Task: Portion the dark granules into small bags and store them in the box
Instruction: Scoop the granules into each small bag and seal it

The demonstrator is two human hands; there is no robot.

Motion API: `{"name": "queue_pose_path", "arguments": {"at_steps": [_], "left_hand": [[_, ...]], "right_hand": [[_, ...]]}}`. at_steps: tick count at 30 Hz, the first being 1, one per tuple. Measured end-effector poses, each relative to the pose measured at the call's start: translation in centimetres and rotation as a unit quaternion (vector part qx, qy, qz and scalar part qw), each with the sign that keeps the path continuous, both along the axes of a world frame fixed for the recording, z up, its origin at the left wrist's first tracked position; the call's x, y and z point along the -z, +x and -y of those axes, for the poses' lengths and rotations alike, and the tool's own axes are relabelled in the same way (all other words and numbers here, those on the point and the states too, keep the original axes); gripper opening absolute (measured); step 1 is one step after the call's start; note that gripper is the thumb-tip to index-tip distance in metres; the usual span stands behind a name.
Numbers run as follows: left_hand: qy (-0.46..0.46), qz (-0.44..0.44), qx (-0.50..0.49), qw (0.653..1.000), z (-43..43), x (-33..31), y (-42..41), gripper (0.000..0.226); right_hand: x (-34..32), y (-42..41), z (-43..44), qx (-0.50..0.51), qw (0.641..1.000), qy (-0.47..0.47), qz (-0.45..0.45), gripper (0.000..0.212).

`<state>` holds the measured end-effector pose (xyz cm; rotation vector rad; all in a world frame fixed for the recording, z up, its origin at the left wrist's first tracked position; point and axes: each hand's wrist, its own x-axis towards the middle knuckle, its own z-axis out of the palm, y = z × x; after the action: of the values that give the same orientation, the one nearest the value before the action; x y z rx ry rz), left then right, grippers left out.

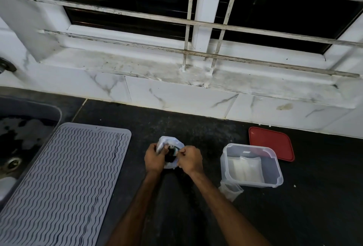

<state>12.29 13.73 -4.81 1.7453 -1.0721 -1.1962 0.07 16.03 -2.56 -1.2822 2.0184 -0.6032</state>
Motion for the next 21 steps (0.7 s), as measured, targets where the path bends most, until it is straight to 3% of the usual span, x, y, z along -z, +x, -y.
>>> {"name": "queue_pose_path", "arguments": {"at_steps": [5,11,21], "left_hand": [[0.01,-0.016,-0.008,1.0,-0.2,0.5,0.5,0.019],[0.034,-0.064,-0.024,0.997,0.0,-0.5,0.8,0.017],[0.044,-0.064,-0.036,0.996,0.4,0.0,1.0,0.026]], "right_hand": [[0.0,0.0,-0.1,0.039,0.997,0.015,0.067,0.033],[0.0,-0.6,-0.4,0.061,0.992,-0.007,0.11,0.026],[-1.5,-1.5,-1.3,0.081,0.977,0.016,0.196,0.013]]}}
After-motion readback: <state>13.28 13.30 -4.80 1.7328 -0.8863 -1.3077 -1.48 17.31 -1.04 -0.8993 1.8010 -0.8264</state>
